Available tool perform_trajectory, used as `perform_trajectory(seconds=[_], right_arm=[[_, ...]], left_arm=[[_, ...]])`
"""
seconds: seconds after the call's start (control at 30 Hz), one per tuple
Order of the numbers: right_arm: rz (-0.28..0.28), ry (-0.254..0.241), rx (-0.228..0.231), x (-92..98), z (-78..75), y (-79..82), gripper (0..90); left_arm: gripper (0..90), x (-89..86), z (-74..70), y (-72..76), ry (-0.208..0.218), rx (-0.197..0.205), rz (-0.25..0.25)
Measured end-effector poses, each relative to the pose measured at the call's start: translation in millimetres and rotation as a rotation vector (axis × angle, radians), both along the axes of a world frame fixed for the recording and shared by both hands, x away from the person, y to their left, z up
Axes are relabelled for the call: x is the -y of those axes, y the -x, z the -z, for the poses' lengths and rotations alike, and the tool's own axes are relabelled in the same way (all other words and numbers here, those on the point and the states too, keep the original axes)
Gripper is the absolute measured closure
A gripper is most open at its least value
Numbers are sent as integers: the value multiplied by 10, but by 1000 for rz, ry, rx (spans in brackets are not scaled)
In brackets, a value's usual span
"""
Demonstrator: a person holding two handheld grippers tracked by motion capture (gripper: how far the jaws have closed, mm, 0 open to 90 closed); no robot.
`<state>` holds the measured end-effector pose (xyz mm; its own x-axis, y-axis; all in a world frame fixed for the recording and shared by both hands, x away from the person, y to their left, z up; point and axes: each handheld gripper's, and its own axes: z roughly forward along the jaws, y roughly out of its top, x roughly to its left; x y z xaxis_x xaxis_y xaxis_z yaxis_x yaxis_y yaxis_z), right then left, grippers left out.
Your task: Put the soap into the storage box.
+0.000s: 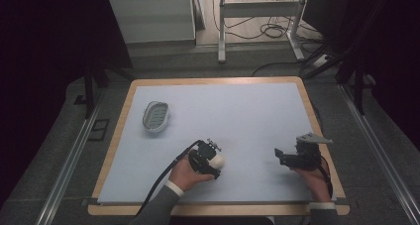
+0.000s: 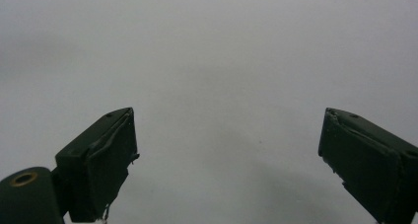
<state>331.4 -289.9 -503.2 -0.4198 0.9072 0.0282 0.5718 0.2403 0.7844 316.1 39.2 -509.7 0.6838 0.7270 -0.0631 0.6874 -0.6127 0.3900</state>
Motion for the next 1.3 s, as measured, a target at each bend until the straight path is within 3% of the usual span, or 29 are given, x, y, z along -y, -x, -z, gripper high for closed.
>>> perform_trajectory(seconds=[0.2, 0.67, 1.3], right_arm=[[3, 3, -1, 2, 8, -2, 76], [12, 1, 2, 23, -1, -1, 77], [17, 3, 2, 34, 2, -3, 77]], left_arm=[[482, 16, -16, 20, -9, 17, -7], [493, -48, -62, -12, 18, 0, 20], [494, -310, -221, -151, 70, 1, -19]])
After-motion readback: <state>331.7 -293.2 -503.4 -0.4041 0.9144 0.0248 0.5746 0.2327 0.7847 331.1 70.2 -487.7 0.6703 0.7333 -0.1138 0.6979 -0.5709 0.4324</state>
